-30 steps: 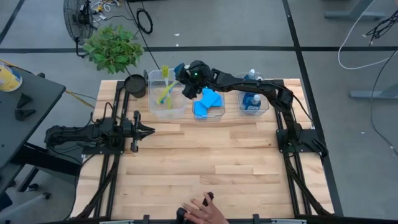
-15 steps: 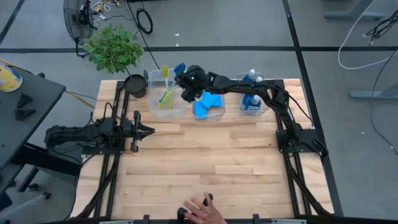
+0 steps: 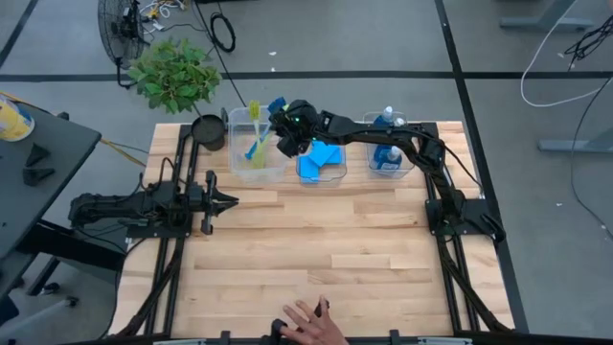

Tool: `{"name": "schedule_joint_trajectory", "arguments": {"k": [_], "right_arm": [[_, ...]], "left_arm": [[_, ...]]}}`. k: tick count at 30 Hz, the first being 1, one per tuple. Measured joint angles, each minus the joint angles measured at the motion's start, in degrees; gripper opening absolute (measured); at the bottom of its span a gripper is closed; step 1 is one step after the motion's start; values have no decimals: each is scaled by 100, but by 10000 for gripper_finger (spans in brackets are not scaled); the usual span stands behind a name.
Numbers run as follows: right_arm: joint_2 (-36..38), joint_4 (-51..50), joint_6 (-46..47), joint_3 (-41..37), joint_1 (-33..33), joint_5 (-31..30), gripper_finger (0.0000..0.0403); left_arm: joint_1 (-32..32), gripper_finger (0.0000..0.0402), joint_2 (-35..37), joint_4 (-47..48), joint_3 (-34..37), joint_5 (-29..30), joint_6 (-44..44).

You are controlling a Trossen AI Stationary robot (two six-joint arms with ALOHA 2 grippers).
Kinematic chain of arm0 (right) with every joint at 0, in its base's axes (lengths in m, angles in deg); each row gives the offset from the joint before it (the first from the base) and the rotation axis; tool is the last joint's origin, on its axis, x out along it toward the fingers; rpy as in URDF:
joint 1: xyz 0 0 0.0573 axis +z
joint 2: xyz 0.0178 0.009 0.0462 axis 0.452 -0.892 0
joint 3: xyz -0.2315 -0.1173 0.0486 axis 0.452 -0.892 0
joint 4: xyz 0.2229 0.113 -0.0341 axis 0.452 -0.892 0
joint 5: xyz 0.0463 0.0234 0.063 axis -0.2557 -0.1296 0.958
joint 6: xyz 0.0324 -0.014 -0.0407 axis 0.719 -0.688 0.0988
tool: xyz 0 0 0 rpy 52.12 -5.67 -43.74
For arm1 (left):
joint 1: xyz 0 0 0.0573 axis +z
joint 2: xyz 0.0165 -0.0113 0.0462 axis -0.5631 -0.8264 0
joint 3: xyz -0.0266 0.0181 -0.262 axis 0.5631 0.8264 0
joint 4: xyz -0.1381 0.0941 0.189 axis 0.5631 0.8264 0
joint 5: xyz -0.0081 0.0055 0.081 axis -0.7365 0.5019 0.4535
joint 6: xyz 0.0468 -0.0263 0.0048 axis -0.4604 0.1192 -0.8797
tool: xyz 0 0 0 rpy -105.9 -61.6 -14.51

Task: Pick & Place Kitchen Sink Supplies
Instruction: Put the yellow cleaning brush into the left transparent bin, then return to home position

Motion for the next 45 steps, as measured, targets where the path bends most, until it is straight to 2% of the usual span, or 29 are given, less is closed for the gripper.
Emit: {"name": "schedule_joint_trajectory", "arguments": {"k": [20,36,41,45], "right_arm": [[2,84,671,0,0,6,178],[52,263,669,0,7,7,183],[208,437,768,0,57,353,183],[385,570,1536,0,126,815,183]], "left_arm": [[-1,44,-1,-1,-1,0,1],[0,44,-1,1,1,0,0],[-1,44,-1,1,0,-2,-1],[0,44,-1,-1,0,0,0]]}}
